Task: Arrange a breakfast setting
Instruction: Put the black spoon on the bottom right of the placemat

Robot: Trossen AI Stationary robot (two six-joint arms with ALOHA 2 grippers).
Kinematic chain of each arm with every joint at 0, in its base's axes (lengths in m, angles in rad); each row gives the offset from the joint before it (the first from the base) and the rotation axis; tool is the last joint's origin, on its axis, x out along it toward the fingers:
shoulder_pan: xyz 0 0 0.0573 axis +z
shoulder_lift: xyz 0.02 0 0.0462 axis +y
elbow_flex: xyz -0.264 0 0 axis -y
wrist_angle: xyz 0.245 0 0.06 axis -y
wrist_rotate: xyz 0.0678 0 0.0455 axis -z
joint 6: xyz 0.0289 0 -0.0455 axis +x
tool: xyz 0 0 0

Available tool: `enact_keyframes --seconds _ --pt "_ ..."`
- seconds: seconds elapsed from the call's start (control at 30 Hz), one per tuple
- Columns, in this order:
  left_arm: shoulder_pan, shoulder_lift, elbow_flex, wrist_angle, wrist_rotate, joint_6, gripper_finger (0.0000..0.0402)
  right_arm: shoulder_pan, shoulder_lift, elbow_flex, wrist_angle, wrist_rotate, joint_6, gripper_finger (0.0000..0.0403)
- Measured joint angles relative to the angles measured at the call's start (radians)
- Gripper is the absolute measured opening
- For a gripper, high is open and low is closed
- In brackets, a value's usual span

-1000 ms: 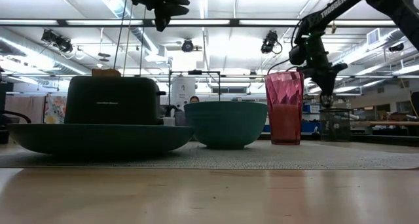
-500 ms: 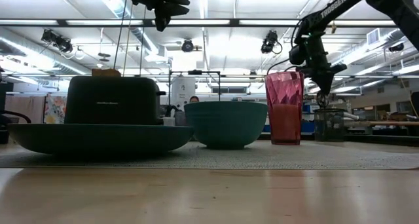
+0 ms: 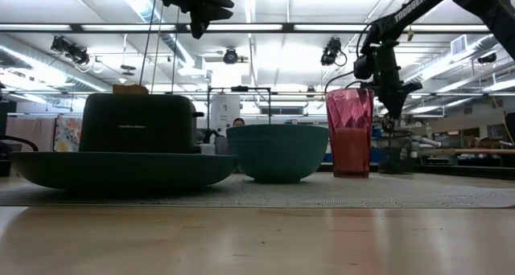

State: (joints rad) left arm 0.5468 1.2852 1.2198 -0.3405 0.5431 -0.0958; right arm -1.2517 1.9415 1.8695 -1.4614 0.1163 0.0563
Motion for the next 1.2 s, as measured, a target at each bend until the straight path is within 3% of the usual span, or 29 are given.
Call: enact_keyframes --seconds 0.23,0.47,0.6,0.93,1.07,1.13,1.2 --pt "0.0 0.0 0.0 0.008 -0.011 -0.009 0.0114 0.001 0.0 -0.029 0.028 -0.009 -0.007 0.0037" --pt "0.0 0.0 0.0 0.045 -0.027 -0.019 0.0114 0.004 0.001 -0.029 0.014 -0.033 -0.017 0.0075" --pt "0.0 0.0 0.0 0.056 -0.035 -0.018 0.0114 0.006 -0.008 -0.026 -0.002 -0.076 -0.091 0.0103" --pt "0.0 0.0 0.0 0.133 -0.04 -0.015 0.0114 0.062 -0.056 0.045 -0.09 -0.043 -0.305 0.0159" --pt "0.0 0.0 0.0 0.149 -0.043 -0.025 0.0114 0.105 -0.056 0.078 -0.086 0.055 -0.173 0.0173" --pt "0.0 0.0 0.0 0.15 -0.043 -0.028 0.0114 0.117 -0.056 0.097 -0.09 0.018 -0.085 0.018" --pt "0.0 0.0 0.0 0.15 -0.043 -0.029 0.0114 0.131 -0.056 0.114 -0.08 -0.002 0.103 0.0184"
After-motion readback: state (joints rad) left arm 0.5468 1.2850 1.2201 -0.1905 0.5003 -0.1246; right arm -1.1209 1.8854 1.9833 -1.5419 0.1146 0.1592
